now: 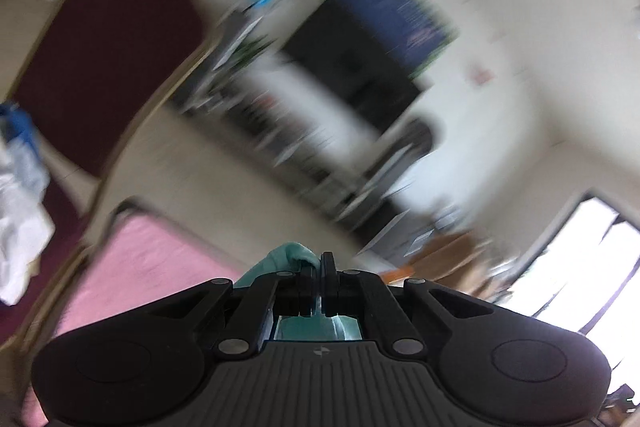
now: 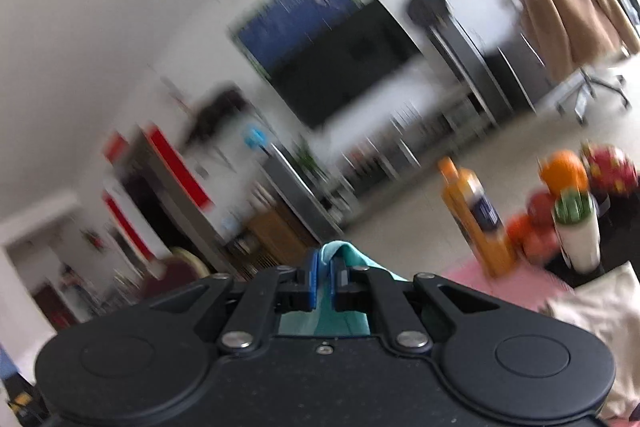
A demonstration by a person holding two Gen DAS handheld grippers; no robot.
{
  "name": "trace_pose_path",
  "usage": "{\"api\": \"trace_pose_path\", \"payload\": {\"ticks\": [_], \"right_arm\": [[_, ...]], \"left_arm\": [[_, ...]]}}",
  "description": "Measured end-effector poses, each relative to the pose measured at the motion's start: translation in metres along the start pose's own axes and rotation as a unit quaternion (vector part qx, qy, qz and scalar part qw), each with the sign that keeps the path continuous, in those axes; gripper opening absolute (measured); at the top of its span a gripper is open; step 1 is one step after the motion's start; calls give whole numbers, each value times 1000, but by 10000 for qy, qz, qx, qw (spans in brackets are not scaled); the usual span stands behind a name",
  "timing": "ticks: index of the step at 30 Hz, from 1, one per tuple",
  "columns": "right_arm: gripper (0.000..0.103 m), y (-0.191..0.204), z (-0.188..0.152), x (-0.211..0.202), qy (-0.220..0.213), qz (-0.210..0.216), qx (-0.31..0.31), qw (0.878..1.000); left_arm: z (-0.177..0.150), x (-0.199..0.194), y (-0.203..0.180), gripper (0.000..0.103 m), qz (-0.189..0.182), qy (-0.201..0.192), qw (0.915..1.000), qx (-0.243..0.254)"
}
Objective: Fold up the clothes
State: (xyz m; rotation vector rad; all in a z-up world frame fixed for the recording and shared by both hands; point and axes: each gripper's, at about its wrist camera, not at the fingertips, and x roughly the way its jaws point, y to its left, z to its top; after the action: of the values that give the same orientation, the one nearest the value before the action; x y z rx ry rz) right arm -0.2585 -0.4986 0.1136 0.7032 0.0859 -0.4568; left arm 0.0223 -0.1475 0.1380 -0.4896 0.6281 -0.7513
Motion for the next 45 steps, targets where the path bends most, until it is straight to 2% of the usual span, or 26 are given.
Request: {"api": "trace_pose_path", "payload": {"ticks": [2,4,5,7,9,13,15,17,20,22,24,26,28,29,30,32,38,42,45], "right_arm": [[6,-8,-8,56,300,-430,-104,9986],[6,-14,-7,106,526,-753,-102,9957],[6,-12,-2,121,529,-799,-93,9954],[6,0,15,134,332,-684,-98,9971],[6,19,31,126,-52,-443,-390,9982],[6,41,42,87,-662,-155,-1150,9910],[6,30,30,74,-651,-128,-1200,9906],[6,4,7,72,-397,-208,-1088,9931],[6,-44,-40,85,237,-430,-809,9955],[6,-86,-80,100,803,-752,-441,9929],[6,-127,-124,116,1339,-1089,-39,9850],[6,-165,-168,129,1828,-1417,377,9722],[6,-190,-195,142,2279,-1800,712,9542],[6,-199,-203,146,2514,-1998,952,9423],[6,-202,-208,149,2663,-2124,992,9349],[6,-196,-212,151,2787,-2233,654,9318],[6,-193,-214,158,2880,-2275,425,9292],[6,-190,-209,158,2773,-2267,311,9331],[6,-179,-204,142,2536,-2106,302,9436]], "left_arm": [[10,49,17,0,484,265,9984,-149],[29,79,21,0,756,288,9965,-233],[41,83,14,0,747,140,9970,-146],[65,79,-7,0,618,-270,9976,156],[80,60,-34,0,422,-781,9941,629],[68,27,-54,0,145,-1275,9848,1169],[43,28,-42,0,118,-1163,9865,1147],[14,34,-24,0,169,-935,9901,1038],[-41,59,24,0,518,-268,9961,664],[-84,87,66,0,945,343,9947,214],[-122,117,106,0,1385,897,9861,-184],[-162,139,141,0,1808,1436,9717,-500],[-185,155,163,0,2156,1783,9579,-640],[-186,161,168,0,2236,1874,9539,-698],[-187,167,173,0,2301,1954,9503,-756],[-183,171,174,0,2337,1914,9508,-687],[-187,177,178,2,2372,1875,9513,-592],[-186,163,168,2,2240,1678,9587,-503],[-188,130,153,1,1942,1414,9700,-385]]}}
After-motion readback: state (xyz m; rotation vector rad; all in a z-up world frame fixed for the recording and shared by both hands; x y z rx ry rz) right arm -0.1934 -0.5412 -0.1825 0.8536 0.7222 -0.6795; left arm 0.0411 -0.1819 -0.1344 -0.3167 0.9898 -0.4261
